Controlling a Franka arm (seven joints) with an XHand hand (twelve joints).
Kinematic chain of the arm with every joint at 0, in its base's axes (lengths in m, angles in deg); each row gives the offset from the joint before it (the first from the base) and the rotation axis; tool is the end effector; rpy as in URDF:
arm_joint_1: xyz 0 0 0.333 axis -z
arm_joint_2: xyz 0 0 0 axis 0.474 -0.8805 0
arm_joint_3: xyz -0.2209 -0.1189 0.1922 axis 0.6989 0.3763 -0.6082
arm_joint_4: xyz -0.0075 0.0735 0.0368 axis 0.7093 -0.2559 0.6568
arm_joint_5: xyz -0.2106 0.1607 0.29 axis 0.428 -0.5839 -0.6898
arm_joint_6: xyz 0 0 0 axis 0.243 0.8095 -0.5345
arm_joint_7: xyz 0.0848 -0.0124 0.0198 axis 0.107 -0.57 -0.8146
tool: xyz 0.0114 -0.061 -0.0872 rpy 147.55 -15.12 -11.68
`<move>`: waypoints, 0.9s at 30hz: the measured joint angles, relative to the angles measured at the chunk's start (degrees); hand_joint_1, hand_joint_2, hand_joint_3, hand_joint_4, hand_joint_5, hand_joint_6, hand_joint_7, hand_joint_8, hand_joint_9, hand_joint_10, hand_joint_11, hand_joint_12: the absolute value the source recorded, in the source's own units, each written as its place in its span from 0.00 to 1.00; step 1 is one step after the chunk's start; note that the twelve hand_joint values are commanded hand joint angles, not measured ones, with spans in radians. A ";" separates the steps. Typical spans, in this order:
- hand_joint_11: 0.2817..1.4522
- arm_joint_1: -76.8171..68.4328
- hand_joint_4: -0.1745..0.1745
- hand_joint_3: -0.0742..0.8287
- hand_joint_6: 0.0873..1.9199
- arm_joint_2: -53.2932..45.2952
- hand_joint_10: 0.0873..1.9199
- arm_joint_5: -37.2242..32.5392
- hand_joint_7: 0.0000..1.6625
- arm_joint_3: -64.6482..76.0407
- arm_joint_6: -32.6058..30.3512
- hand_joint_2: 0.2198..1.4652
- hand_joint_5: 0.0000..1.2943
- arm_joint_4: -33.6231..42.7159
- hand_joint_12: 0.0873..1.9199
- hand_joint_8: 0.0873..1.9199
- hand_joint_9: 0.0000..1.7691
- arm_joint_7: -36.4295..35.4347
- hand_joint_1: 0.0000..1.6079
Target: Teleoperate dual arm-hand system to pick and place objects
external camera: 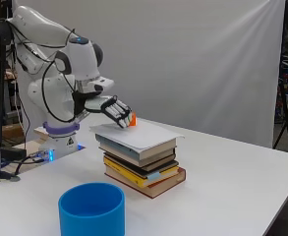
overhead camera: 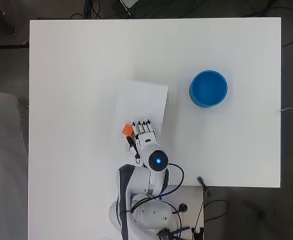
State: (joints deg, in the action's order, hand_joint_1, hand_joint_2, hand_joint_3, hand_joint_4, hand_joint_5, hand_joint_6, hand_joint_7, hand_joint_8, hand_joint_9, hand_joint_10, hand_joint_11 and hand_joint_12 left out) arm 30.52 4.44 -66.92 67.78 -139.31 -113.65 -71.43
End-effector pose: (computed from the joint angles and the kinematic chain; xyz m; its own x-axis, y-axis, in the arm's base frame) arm 0.2494 -0.0455 0.3694 0.5137 0.8411 0.1692 0.8557 -0.5167 -0.0294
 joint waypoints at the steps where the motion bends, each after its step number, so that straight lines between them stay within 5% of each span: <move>1: 0.39 -0.03 0.55 0.06 0.63 0.11 0.77 -0.17 0.46 0.58 0.02 0.82 0.53 0.03 0.59 0.73 0.56 -0.89 0.60; 3: 0.40 -0.38 0.87 0.08 0.71 -0.32 0.95 -1.18 0.46 2.58 0.97 0.84 0.53 0.97 0.88 0.94 0.60 -2.63 0.56; 5: 0.37 -0.93 0.32 0.09 0.77 -2.25 0.99 -2.27 0.41 4.53 1.80 0.87 0.49 2.82 0.95 0.88 0.58 -4.23 0.66; 7: 0.37 -1.67 0.08 0.08 0.69 -4.51 1.00 -3.84 0.42 5.15 2.28 0.87 0.49 4.82 0.97 0.88 0.57 -6.11 0.71; 13: 0.28 -3.18 0.03 0.09 0.70 -5.52 1.00 -7.09 0.43 2.36 2.90 0.88 0.44 14.76 0.91 0.88 0.49 -9.08 0.71; 18: 0.27 -3.16 0.00 0.08 0.72 -9.00 1.00 -4.52 0.44 -0.38 3.00 0.88 0.42 20.86 0.90 0.87 0.51 -0.84 0.71; 20: 0.28 -3.06 0.65 0.08 0.76 -11.18 1.00 -3.35 0.44 -0.32 3.46 0.87 0.46 24.12 0.91 0.88 0.53 2.47 0.59; 21: 0.29 -3.00 0.82 0.08 0.76 -12.49 1.00 -2.77 0.44 -0.13 3.86 0.87 0.48 26.36 0.92 0.88 0.53 3.48 0.56; 23: 0.30 -2.81 0.96 0.08 0.76 -15.50 1.00 -1.52 0.45 0.86 4.61 0.86 0.49 31.23 0.92 0.88 0.55 5.11 0.53; 27: 0.36 -2.23 1.00 0.08 0.73 -21.74 1.00 0.70 0.52 6.20 5.46 0.84 0.52 38.40 0.94 0.89 0.61 7.88 0.54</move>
State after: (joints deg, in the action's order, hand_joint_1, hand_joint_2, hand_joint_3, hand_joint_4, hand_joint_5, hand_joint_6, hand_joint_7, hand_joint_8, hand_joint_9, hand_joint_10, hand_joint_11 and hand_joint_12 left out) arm 28.29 -17.30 -66.22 73.98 -133.85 -75.26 -63.56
